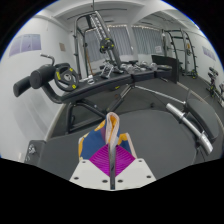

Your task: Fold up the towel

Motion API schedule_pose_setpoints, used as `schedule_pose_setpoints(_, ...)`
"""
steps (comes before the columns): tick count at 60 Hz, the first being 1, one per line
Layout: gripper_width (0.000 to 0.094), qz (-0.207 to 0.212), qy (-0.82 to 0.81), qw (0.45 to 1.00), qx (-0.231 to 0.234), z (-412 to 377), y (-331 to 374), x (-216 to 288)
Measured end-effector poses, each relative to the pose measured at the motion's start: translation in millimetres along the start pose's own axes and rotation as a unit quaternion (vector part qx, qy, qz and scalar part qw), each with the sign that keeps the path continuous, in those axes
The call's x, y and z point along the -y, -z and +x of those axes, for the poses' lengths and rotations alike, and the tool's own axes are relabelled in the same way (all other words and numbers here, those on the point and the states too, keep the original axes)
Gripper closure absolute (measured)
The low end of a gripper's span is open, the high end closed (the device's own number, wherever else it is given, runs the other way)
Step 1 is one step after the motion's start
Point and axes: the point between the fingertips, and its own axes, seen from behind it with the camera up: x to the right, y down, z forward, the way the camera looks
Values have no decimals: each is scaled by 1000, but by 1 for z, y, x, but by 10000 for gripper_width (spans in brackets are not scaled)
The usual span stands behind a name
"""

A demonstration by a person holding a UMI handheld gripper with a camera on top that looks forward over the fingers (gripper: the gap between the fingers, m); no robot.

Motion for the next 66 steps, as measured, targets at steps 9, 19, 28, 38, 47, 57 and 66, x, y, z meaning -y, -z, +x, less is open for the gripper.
schedule_pose_setpoints(9, 390, -31, 11, 999, -4, 25, -19, -29)
schedule_pose_setpoints(19, 72, 25, 69, 997, -12, 24, 55, -1)
schedule_pose_setpoints(28, 79, 48, 91, 995, -13, 17, 173, 5)
schedule_pose_setpoints(38, 86, 62, 105, 992, -19, 11, 278, -12)
schedule_pose_setpoints(47, 80, 77, 109, 991, -31, 14, 340, -23)
schedule_pose_setpoints(57, 83, 97, 112, 988, -32, 11, 378, -25)
schedule_pose_setpoints(66, 84, 107, 118, 987, -29, 7, 397, -28)
